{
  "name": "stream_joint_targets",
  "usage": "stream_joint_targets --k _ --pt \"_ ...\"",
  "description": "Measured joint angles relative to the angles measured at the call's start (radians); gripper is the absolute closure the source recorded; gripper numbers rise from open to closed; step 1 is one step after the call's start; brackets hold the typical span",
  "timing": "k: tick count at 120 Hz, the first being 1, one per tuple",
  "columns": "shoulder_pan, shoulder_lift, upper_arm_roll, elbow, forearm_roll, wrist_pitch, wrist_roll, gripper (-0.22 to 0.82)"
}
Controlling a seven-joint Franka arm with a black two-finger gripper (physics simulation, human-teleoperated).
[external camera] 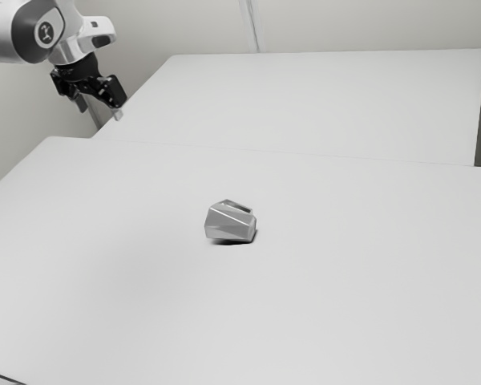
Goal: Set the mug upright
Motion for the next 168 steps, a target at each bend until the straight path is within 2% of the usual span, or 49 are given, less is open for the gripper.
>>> stream_joint_targets --k 32,56,76,92,138,168 --pt "0.014 0.008 -0.009 -0.032 -0.024 0.004 -0.028 0.00" --pt "0.033 0.099 0.001 -0.059 -0.310 -0.002 -0.044 0.00" --pt "0.123 0.161 0.011 -0.180 -0.564 -0.006 -0.053 0.00" --pt "0.127 0.212 0.016 -0.227 -0.726 -0.007 -0.058 0.00" --pt "0.119 0.380 0.021 -0.203 -1.017 0.052 -0.067 0.00" --pt "0.119 0.473 0.020 -0.141 -1.114 0.094 -0.070 0.00"
